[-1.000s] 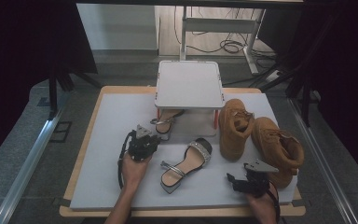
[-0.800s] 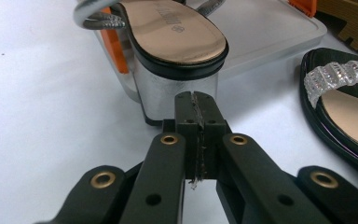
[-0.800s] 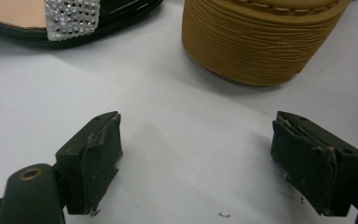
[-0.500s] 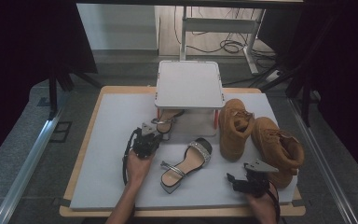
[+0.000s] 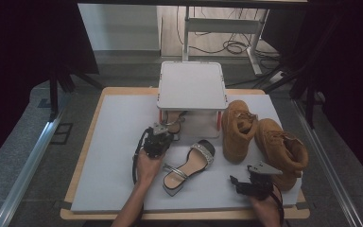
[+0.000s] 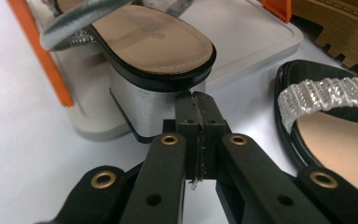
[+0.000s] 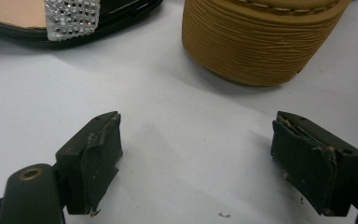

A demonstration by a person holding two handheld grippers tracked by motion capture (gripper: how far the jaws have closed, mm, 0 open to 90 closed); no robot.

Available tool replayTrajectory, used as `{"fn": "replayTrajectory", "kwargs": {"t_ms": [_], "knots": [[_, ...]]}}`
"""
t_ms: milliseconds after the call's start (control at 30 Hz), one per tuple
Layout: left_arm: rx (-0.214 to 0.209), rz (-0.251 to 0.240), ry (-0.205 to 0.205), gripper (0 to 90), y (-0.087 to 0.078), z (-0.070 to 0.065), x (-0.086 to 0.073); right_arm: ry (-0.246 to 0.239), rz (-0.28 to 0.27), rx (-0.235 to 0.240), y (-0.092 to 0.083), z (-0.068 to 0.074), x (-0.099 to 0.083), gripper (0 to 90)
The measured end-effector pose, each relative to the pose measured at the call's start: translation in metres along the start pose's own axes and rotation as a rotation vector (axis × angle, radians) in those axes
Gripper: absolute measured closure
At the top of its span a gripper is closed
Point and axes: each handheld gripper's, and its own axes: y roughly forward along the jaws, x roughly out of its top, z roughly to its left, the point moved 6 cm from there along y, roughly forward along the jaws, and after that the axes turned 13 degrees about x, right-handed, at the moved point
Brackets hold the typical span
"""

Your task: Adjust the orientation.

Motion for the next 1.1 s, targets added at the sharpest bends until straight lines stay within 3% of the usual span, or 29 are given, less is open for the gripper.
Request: {"fn": "replayTrajectory", "kwargs": {"t_ms": [367, 1100], "knots": [[-0.002, 0.000, 0.003, 89.7, 0.013, -0.006, 0.010, -0.002, 0.000, 0.000, 0.000, 0.000, 0.000, 16.2], [0.026, 0.013, -0.009, 89.6, 0.025, 0.006, 0.019, 0.000, -0.001, 0.001, 0.000, 0.000, 0.000, 16.3]]}}
